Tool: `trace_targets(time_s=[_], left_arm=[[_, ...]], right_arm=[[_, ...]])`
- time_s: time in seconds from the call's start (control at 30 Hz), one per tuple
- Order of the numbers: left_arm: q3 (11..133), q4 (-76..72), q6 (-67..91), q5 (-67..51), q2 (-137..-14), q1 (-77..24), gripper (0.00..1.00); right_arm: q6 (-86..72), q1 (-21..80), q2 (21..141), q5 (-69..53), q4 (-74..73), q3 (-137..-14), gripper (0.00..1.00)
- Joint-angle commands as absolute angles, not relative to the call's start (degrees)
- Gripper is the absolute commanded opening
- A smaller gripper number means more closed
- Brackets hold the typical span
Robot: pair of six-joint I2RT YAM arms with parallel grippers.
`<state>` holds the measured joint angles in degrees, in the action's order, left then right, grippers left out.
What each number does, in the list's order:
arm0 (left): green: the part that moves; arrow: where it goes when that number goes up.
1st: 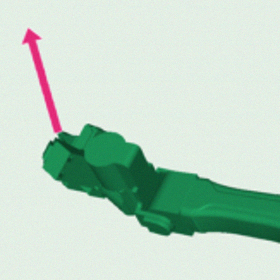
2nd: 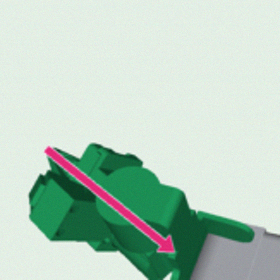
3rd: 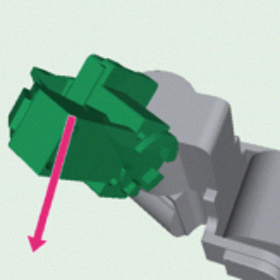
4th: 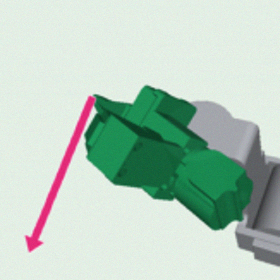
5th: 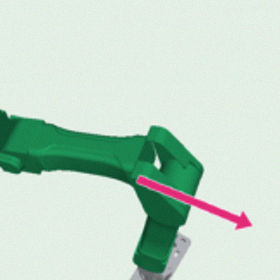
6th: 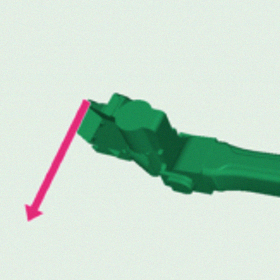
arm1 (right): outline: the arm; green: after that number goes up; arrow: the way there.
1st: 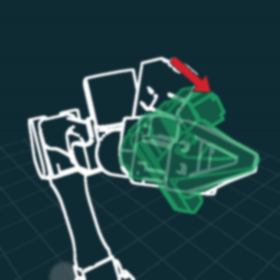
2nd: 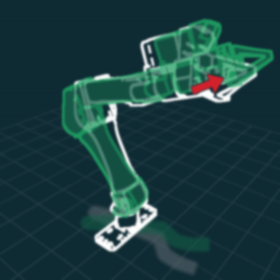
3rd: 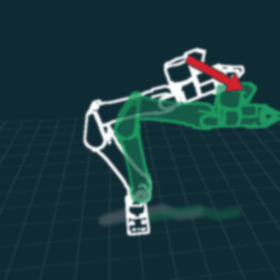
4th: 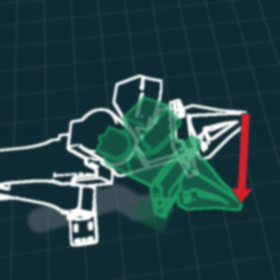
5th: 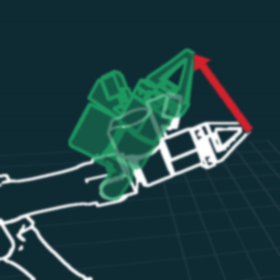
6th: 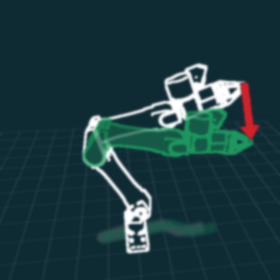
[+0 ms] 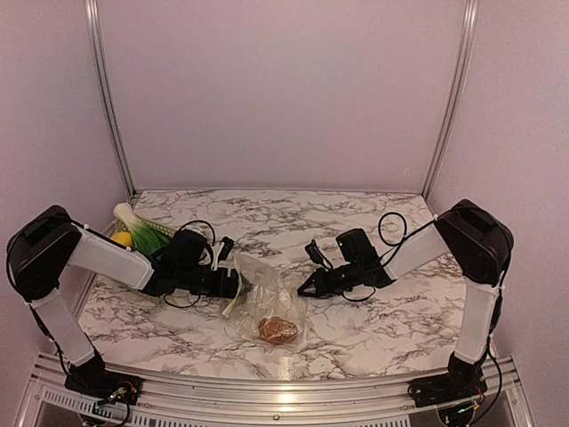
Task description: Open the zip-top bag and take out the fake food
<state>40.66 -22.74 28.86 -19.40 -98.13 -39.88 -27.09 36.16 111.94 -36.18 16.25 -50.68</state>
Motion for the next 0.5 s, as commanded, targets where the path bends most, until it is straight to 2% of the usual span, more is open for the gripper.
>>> trace_targets(time_s=[0.0,0.27,0.47], left_arm=[[36.8,-22.9,27.9,-20.1,-92.3,-38.6,0.75],[32.4,-18.8,27.1,-20.8,-81.0,-32.7,0.75],[31.7,-9.9,27.8,-18.6,-70.6,-23.4,0.76]], right_arm=[[-26.0,35.7,111.1,-33.8,13.9,-49.5,0.0],[-25.5,35.2,109.9,-34.1,14.1,-48.6,0.0],[-25.2,35.1,108.6,-34.8,14.7,-48.1,0.0]])
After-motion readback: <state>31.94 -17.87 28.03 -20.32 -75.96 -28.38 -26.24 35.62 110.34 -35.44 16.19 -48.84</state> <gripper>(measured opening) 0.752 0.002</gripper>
